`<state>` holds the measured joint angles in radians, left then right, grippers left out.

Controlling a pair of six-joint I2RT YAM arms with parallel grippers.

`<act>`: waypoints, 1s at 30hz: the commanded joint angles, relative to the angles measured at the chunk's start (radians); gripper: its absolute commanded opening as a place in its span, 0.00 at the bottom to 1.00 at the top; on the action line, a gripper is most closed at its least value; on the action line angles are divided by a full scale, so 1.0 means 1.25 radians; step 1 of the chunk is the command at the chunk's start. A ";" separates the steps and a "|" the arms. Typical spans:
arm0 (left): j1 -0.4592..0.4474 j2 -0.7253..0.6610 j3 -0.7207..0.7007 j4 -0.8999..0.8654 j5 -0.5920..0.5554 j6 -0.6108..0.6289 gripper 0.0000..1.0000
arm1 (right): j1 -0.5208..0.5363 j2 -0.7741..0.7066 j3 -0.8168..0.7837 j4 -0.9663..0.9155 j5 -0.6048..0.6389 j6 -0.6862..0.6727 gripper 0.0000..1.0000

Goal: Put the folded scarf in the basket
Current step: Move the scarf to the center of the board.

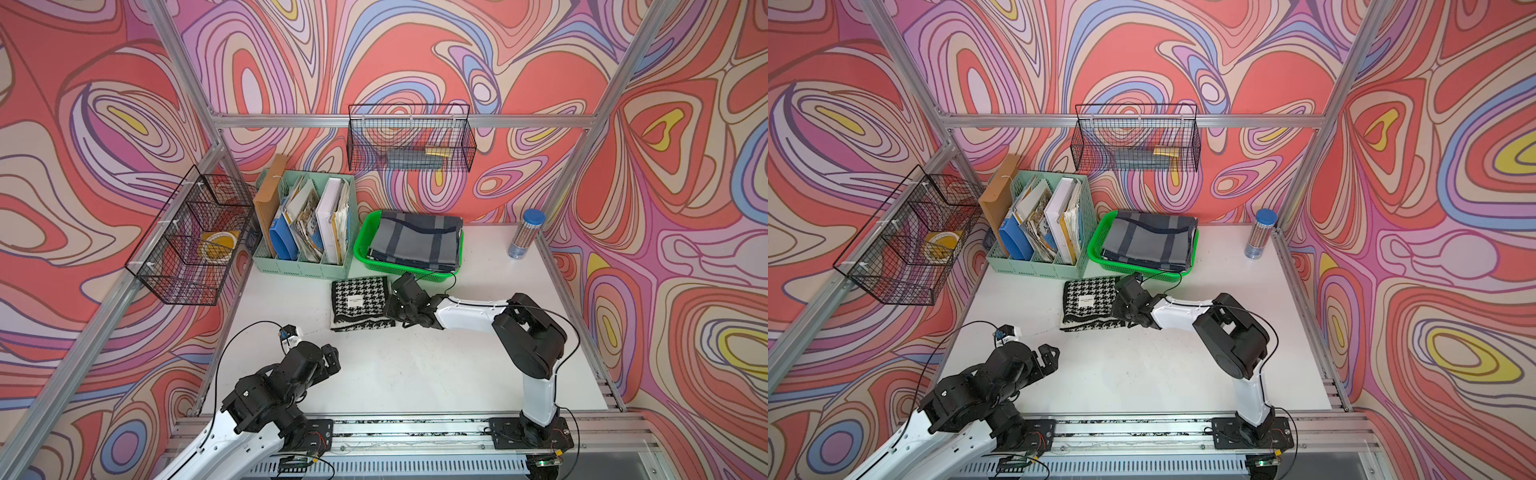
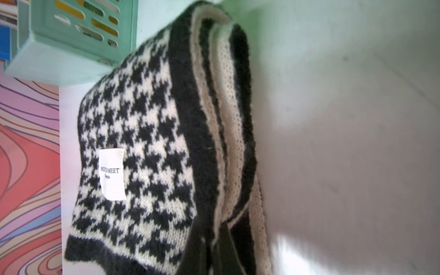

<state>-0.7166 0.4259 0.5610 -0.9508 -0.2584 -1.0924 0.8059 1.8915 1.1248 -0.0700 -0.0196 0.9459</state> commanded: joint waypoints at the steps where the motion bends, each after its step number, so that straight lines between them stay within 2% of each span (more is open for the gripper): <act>1: -0.002 -0.004 0.007 -0.001 0.025 0.021 0.97 | 0.020 -0.129 -0.105 -0.074 0.044 0.042 0.00; 5: -0.002 0.001 0.004 0.050 0.040 0.025 0.95 | 0.032 -0.332 -0.315 -0.079 0.079 0.128 0.00; 9: -0.002 0.022 -0.016 0.160 0.077 0.035 0.93 | 0.041 -0.555 -0.451 -0.178 0.125 0.177 0.00; 10: -0.002 0.037 -0.023 0.194 0.092 0.037 0.93 | 0.042 -0.616 -0.475 -0.208 0.137 0.180 0.03; 14: -0.002 0.127 -0.060 0.314 0.153 0.028 0.92 | 0.043 -0.798 -0.512 -0.329 0.184 0.148 0.51; 15: -0.002 0.149 -0.063 0.338 0.167 0.028 0.91 | 0.043 -0.819 -0.505 -0.366 0.197 0.133 0.60; 16: -0.003 0.171 -0.064 0.359 0.184 0.025 0.91 | 0.042 -0.833 -0.488 -0.415 0.213 0.116 0.65; 19: -0.004 0.220 -0.062 0.404 0.222 0.026 0.89 | 0.042 -0.817 -0.427 -0.527 0.280 0.067 0.74; 22: -0.006 0.245 -0.071 0.440 0.246 0.022 0.89 | 0.041 -0.763 -0.386 -0.514 0.278 -0.003 0.80; 26: -0.015 0.272 -0.103 0.507 0.272 -0.009 0.88 | 0.012 -0.687 -0.364 -0.408 0.189 -0.055 0.81; 30: -0.044 0.319 -0.131 0.597 0.269 -0.035 0.87 | -0.057 -0.649 -0.396 -0.262 0.060 -0.046 0.82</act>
<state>-0.7498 0.7895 0.4198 -0.3241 0.0570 -1.1057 0.7895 1.0645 0.6540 -0.5423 0.1772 0.9211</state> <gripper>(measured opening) 0.878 0.817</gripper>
